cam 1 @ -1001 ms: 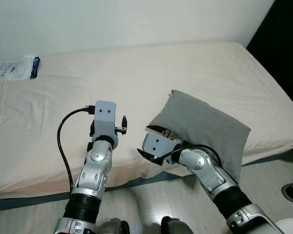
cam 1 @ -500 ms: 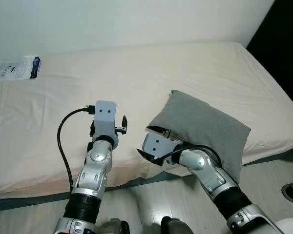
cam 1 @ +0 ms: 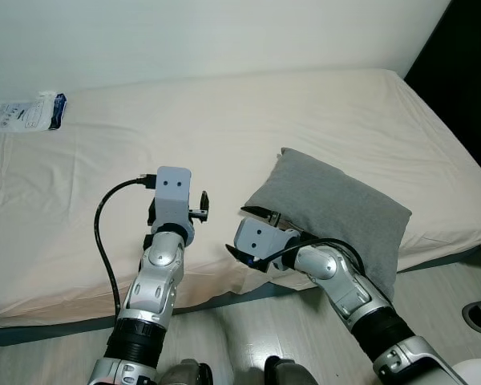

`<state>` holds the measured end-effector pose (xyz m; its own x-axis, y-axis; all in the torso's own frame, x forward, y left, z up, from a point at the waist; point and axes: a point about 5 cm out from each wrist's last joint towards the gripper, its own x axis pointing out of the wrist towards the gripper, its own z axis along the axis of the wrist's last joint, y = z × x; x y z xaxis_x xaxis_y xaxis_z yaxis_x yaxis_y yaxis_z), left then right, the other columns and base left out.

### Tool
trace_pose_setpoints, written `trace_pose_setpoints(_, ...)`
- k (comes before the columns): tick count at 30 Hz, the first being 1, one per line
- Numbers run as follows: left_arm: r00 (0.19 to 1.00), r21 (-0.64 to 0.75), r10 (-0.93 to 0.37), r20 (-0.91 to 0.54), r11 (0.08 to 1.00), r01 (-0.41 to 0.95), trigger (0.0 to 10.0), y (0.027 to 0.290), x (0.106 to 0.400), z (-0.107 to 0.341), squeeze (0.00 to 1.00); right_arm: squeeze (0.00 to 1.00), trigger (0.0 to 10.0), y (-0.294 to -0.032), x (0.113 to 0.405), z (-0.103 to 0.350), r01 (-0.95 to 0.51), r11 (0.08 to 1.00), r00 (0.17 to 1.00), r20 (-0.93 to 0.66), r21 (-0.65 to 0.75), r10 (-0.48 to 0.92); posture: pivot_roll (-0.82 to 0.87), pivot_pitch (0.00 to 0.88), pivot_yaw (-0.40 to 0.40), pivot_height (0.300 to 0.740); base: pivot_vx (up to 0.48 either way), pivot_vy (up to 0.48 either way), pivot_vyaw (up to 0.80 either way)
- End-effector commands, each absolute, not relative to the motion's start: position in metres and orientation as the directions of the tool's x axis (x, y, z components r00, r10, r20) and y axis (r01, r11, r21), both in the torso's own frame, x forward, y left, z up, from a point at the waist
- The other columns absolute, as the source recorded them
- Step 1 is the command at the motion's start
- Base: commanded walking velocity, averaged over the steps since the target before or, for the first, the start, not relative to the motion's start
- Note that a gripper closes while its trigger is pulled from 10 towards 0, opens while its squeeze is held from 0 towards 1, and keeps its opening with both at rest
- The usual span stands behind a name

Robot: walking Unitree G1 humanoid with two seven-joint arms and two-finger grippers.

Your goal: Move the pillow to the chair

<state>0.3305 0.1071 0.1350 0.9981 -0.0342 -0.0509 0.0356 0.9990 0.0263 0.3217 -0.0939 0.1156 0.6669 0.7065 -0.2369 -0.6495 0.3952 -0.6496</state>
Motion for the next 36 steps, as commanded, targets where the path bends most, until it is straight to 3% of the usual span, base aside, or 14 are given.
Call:
trace_pose_setpoints(1,0.997,0.02,-0.032,-0.071,0.999,0.034,10.0,0.1063,0.3295,0.1293,0.0,0.0,10.0,-0.0946,0.3195,0.1122,-0.661,0.394,0.659,-0.244,-0.638,0.711,-0.05,0.235,0.012,0.74,0.0,0.0,0.0)
trace_pose_setpoints(36,0.997,0.002,-0.023,-0.074,1.0,0.023,10.0,0.1037,0.3276,0.1275,0.0,0.0,10.0,-0.0999,0.3198,0.1121,-0.666,0.396,0.659,-0.25,-0.632,0.71,-0.07,0.248,-0.007,0.74,0.0,0.0,0.0)
